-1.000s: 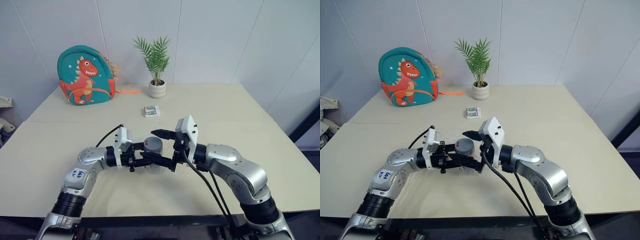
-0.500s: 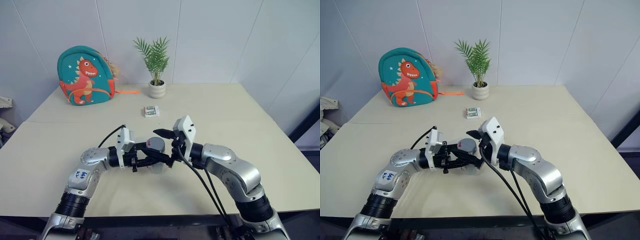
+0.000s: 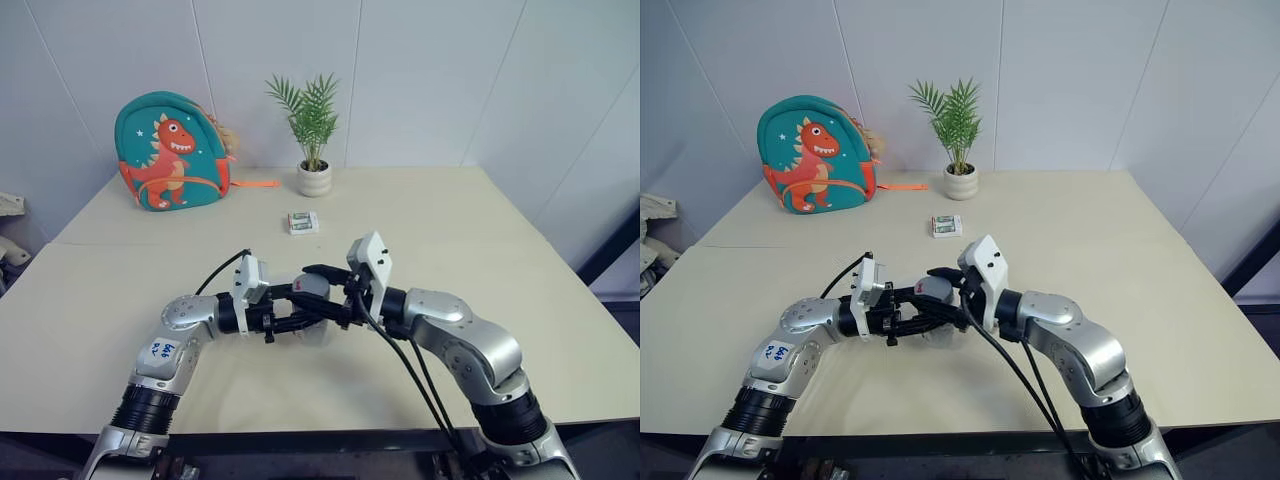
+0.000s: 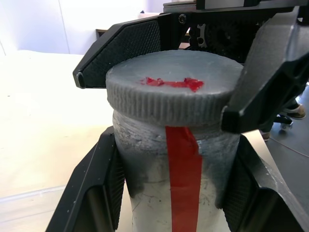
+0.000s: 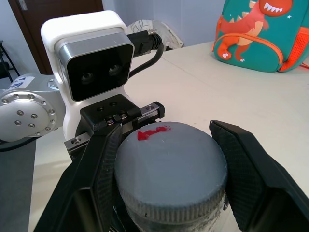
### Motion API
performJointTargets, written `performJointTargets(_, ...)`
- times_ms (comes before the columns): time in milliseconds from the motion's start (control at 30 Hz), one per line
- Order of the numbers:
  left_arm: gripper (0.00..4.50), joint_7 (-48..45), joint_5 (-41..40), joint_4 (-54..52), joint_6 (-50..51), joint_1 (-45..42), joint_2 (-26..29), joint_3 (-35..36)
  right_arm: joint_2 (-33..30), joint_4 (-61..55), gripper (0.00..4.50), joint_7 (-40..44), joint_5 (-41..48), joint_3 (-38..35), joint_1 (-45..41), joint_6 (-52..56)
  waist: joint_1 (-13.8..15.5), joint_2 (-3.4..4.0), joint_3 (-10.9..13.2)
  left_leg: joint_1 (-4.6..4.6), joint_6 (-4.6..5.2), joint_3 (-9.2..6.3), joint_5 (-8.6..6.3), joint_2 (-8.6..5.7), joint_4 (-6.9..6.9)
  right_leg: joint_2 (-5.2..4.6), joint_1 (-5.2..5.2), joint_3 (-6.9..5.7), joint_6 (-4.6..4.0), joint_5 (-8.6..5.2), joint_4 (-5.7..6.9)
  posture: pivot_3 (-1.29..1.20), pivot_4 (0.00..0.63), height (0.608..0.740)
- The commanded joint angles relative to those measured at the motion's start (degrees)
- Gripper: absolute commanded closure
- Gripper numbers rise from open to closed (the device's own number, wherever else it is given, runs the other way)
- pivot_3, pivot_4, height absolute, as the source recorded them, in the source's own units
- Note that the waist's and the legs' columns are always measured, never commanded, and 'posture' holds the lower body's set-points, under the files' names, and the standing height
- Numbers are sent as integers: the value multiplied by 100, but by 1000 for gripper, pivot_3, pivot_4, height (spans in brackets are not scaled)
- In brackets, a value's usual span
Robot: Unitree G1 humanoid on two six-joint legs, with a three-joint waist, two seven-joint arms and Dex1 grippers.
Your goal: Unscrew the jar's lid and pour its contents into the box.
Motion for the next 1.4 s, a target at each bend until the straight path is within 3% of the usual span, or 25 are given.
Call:
performJointTargets(33, 2308, -109, -135, -190, -65, -119, 26, 143, -192, -183, 1943, 575, 246, -48, -65, -91, 3, 0, 0, 0, 0, 0, 0, 0, 0, 0, 0, 0, 0, 0, 0, 0, 150, 740)
performJointTargets(467, 2308, -846, -138, -181, -72, -191, 64, -43, -863, 1454, 1943, 3375, 188, 25, -1095, -1230, -6, 1, 1, 4, 0, 0, 1, 7, 8, 17, 0, 6, 0, 0, 11, 0, 150, 740)
performJointTargets(900, 2308, -639, -324, -542, -39, 19, 83, 167, -784, 2047, 1943, 3868, 57, -48, -1268, -1473, -4, 2, 1, 4, -2, 0, 1, 14, 9, 22, -2, 8, -1, -1, 17, 0, 150, 740)
performJointTargets(1100, 2308, -643, -383, -658, 15, 65, 115, 165, -823, 1930, 59, 3818, 295, -183, -1210, -1106, 0, 2, 2, 5, -3, 0, 2, 15, 10, 23, -3, 8, -4, -2, 20, 0, 150, 740)
performJointTargets(1400, 2308, -545, -307, -689, -29, 175, 112, 213, -888, 1424, 59, 3515, 375, -362, -1033, -941, -1, 2, 1, 5, -4, 1, 2, 16, 10, 23, -4, 8, -5, -2, 19, 0, 150, 740)
